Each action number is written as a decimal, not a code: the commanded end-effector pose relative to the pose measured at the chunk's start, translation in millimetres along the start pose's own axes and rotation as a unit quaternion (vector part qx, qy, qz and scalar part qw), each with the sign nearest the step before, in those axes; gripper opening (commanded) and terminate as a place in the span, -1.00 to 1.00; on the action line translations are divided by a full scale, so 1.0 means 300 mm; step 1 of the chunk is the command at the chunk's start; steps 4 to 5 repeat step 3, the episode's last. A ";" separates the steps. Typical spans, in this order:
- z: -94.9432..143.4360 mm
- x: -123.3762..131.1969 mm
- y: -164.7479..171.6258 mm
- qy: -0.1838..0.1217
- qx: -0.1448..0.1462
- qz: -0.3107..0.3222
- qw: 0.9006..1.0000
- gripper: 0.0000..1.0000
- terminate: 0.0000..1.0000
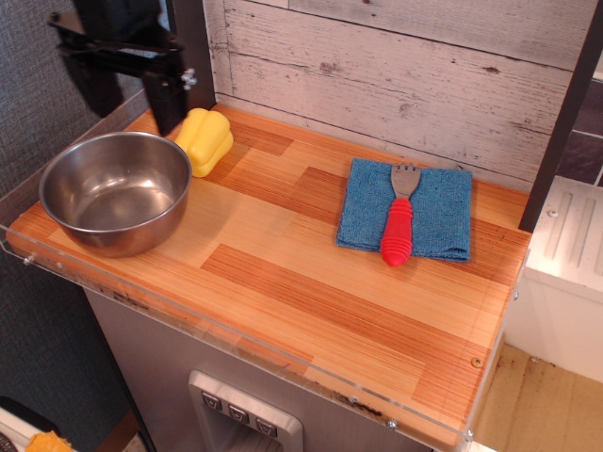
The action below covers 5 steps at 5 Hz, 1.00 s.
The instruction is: Move and place the silver vessel on the bottom of the capsicum.
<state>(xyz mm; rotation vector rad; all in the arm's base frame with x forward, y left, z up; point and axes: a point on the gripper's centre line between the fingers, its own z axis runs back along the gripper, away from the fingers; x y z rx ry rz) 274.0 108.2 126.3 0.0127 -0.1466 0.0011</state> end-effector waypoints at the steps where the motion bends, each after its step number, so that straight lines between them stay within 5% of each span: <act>1: 0.016 0.018 -0.030 0.008 -0.006 -0.035 0.999 1.00 -1.00; 2: 0.015 0.024 -0.016 0.024 0.000 -0.035 0.999 1.00 -1.00; 3: 0.015 0.024 -0.016 0.024 0.000 -0.035 0.999 1.00 1.00; 5: 0.015 0.024 -0.016 0.024 0.000 -0.035 0.999 1.00 1.00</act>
